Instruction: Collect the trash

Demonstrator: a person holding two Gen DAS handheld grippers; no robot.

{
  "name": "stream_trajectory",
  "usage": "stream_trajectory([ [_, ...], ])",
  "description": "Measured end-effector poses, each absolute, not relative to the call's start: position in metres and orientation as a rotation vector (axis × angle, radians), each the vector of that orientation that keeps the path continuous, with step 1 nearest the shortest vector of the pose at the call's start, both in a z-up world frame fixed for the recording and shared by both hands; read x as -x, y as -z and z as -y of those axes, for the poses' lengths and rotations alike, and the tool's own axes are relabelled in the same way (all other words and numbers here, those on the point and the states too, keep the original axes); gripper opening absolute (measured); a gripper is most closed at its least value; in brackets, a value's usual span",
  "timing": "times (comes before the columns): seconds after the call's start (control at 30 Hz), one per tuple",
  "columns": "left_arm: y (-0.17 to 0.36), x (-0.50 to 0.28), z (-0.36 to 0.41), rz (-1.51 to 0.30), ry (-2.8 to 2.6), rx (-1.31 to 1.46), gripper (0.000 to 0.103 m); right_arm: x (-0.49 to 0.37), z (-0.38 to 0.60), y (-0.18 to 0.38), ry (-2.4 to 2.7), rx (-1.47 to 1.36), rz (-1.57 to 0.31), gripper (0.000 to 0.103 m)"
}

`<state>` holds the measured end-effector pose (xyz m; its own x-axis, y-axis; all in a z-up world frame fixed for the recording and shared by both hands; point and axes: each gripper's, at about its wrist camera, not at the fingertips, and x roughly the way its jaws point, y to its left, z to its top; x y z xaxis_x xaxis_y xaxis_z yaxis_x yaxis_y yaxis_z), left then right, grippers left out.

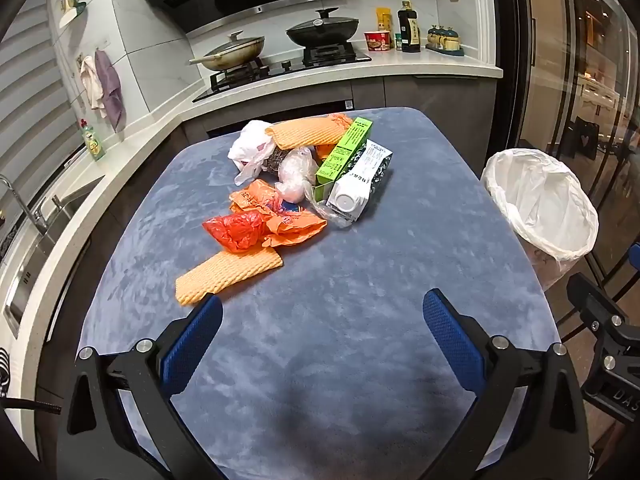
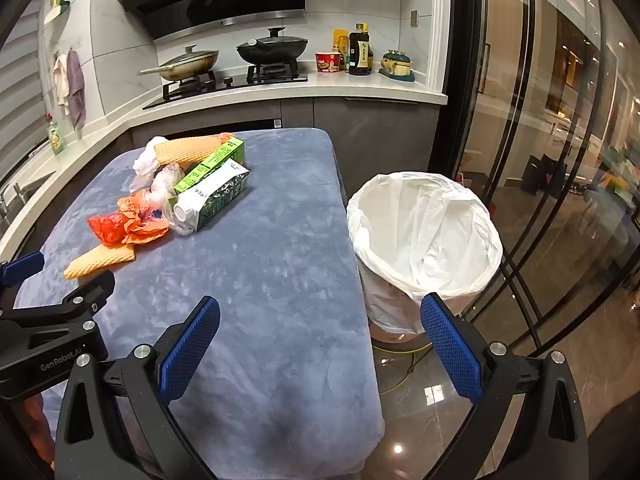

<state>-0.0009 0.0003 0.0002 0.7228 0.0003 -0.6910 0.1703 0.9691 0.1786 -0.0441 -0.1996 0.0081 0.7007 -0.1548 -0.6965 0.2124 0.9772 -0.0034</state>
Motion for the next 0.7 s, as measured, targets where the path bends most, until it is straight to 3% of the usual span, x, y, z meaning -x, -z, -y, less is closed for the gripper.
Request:
stream_trajectory([
  [0.7, 0.0048, -0.0031, -0.0041, -0.776, 0.094, -0.238, 0.096, 0.0404, 0.1988, -0.0066, 0.206, -0.073, -0.771, 0.096],
])
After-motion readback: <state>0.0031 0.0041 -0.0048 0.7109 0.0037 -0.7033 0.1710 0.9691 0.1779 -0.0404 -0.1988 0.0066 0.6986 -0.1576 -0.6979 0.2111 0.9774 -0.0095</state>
